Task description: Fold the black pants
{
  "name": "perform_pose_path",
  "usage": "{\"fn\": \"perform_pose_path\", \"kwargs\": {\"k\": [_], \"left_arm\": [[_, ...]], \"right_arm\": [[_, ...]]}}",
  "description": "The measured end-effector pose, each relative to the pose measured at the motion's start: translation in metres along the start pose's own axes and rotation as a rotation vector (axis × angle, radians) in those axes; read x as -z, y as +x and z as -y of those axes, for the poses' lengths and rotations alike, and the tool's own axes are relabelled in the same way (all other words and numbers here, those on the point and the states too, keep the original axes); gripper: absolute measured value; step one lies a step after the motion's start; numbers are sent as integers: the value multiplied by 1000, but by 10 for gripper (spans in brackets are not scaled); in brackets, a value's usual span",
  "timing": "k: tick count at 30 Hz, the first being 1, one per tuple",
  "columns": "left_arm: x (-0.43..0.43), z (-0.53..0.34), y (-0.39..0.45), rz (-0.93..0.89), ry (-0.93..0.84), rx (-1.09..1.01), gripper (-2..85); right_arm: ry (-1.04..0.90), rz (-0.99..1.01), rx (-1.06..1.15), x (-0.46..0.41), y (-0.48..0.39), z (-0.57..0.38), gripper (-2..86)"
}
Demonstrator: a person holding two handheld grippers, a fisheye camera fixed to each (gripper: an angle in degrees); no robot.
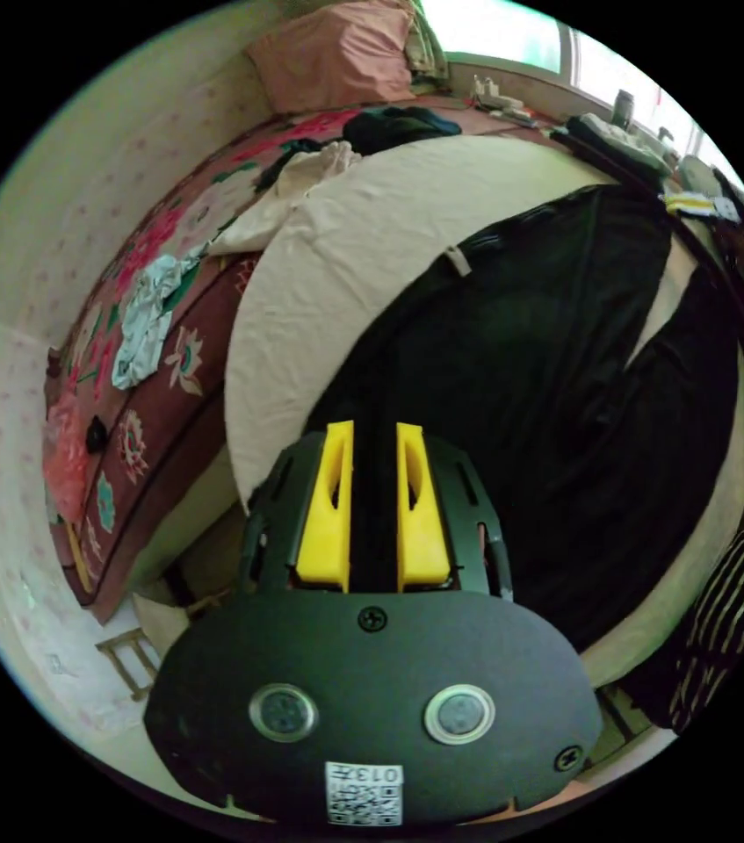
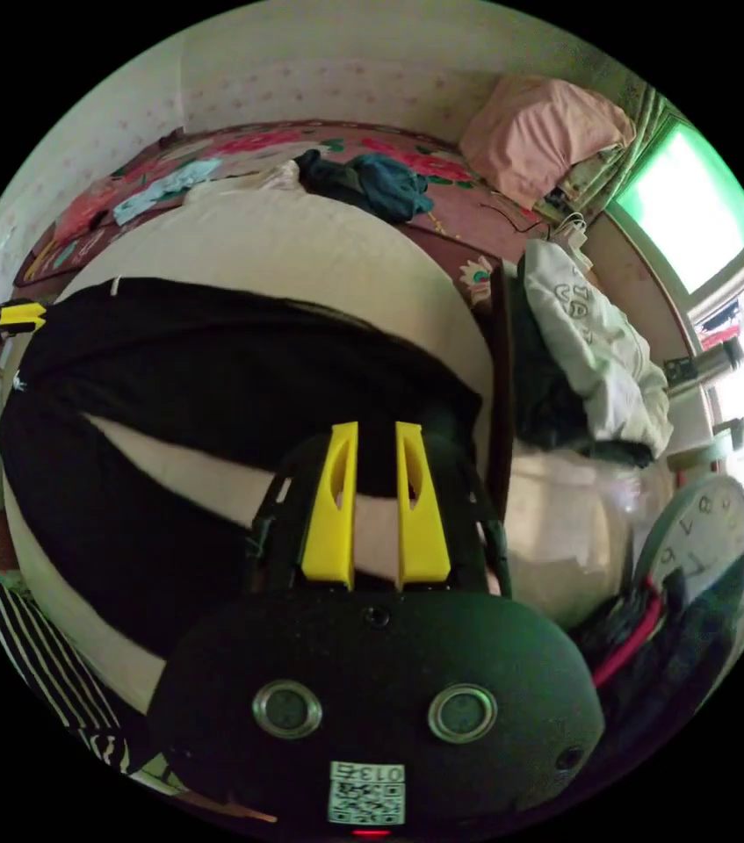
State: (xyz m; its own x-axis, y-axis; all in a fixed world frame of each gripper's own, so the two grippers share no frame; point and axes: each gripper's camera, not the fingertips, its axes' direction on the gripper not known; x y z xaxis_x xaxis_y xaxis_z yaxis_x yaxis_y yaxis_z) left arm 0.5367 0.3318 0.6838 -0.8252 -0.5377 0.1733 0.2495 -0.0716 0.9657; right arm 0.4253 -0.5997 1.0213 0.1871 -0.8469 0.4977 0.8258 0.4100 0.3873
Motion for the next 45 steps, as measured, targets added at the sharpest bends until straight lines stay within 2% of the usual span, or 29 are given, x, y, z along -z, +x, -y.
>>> {"fn": "perform_pose_path", "kwargs": {"k": [5, 7, 12, 15, 17, 18, 19, 24, 31, 35, 38, 45], "left_arm": [[-19, 50, -37, 45, -170, -156, 113], [-20, 60, -45, 39, -191, -191, 120], [-25, 75, -58, 3, -249, -240, 122], [-19, 79, -67, -28, -247, -230, 101], [-15, 78, -77, -123, -261, -208, 30], [-13, 77, -79, -159, -265, -207, 25], [-10, 75, -81, -194, -274, -200, 16], [28, 60, -79, -76, -231, -204, 5], [152, -19, -84, -6, 33, -116, 2], [215, -86, -64, 10, 137, -76, 2], [233, -134, -39, 10, 135, -49, 2], [188, -211, 5, -71, -51, 42, 3]], "right_arm": [[-122, 24, 127, -39, 33, 73, 100], [-205, -6, 223, -57, 37, 96, 109], [-339, -8, 284, -83, 45, 119, 122], [-363, 54, 252, -87, 53, 125, 97], [-385, 143, 228, -87, 57, 126, 62], [-403, 191, 197, -86, 59, 126, 44], [-426, 187, 188, -84, 56, 125, 31], [-369, 6, 286, -44, 28, 115, 12], [-107, -240, 296, 75, -11, 35, 6], [-28, -279, 219, 124, -32, -34, 6], [-7, -286, 163, 141, -56, -94, 7], [-198, -293, 68, 92, -116, -199, 7]]}}
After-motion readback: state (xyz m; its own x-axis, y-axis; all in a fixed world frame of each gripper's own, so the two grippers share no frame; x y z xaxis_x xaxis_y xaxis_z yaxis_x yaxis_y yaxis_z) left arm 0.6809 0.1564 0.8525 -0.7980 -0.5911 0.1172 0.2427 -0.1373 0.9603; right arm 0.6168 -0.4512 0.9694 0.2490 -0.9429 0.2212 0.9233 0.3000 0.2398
